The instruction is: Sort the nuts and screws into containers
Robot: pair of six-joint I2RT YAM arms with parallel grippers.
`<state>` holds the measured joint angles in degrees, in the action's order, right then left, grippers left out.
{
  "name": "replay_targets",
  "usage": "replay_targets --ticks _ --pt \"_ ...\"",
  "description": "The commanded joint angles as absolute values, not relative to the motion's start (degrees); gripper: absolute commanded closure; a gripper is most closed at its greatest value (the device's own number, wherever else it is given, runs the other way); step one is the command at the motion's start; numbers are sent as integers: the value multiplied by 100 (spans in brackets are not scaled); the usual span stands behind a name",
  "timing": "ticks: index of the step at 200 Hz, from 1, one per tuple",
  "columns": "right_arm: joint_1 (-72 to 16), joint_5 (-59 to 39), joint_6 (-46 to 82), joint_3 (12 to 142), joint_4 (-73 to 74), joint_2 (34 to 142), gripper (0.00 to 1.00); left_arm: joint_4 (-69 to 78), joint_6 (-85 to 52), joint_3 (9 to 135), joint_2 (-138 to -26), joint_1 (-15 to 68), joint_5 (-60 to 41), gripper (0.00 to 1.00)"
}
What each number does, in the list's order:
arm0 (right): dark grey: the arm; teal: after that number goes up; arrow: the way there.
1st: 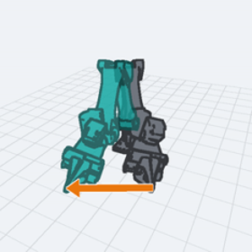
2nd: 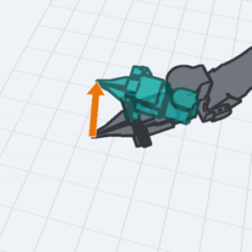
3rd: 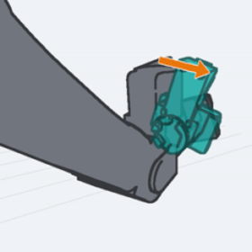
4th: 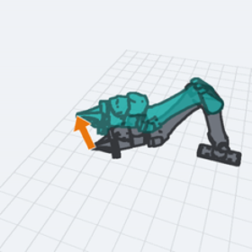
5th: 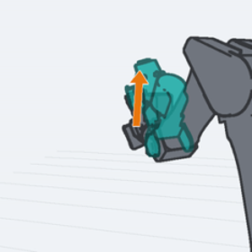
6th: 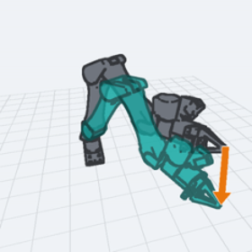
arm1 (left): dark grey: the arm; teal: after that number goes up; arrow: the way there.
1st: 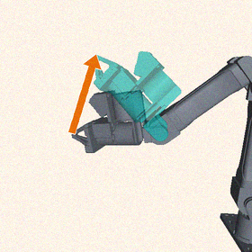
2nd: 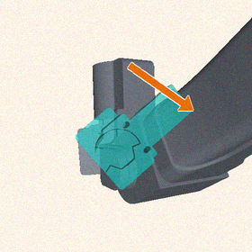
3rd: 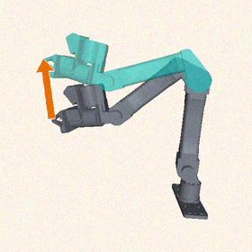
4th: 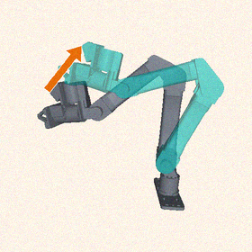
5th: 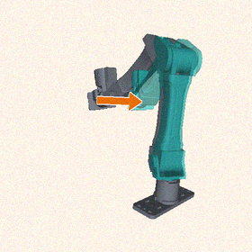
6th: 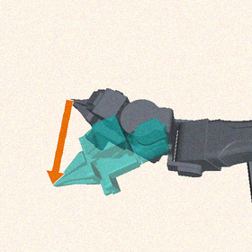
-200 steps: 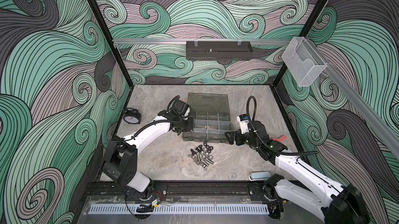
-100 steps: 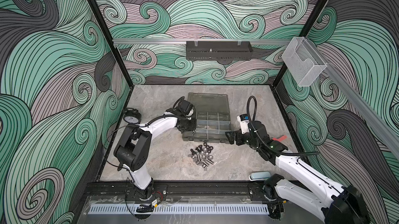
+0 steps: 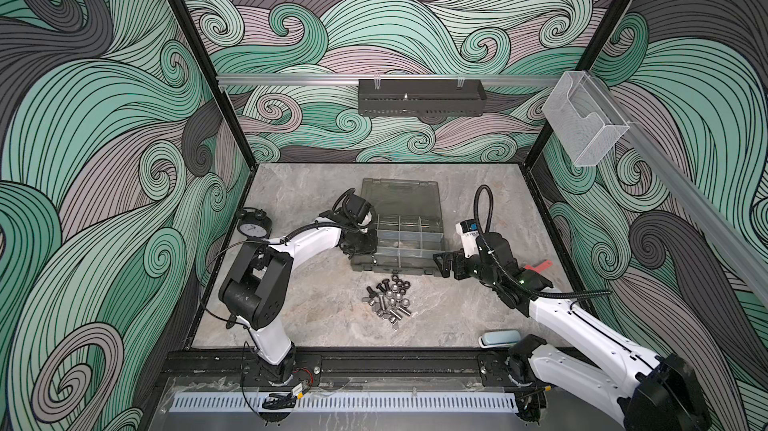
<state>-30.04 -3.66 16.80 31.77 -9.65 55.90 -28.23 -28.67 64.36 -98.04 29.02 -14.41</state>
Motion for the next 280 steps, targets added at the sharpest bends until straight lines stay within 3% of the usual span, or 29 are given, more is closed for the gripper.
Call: replay_targets --ticks 1,155,223,280 --pt "-3046 -394 1731 3257 -905 5607 1 -2773 -2909 6425 -9571 2874 -1424 76" --pt "-3073 -369 1837 3240 -705 5787 1 -3299 -2702 5735 -8465 2925 -1635 75" --pt "-3098 -500 1819 3288 -462 6070 1 -3330 -2673 4312 -7244 2936 -2831 70" --pt "-3115 -523 1819 3260 -421 6127 1 -2331 -2965 3491 -7177 2945 -3788 62"
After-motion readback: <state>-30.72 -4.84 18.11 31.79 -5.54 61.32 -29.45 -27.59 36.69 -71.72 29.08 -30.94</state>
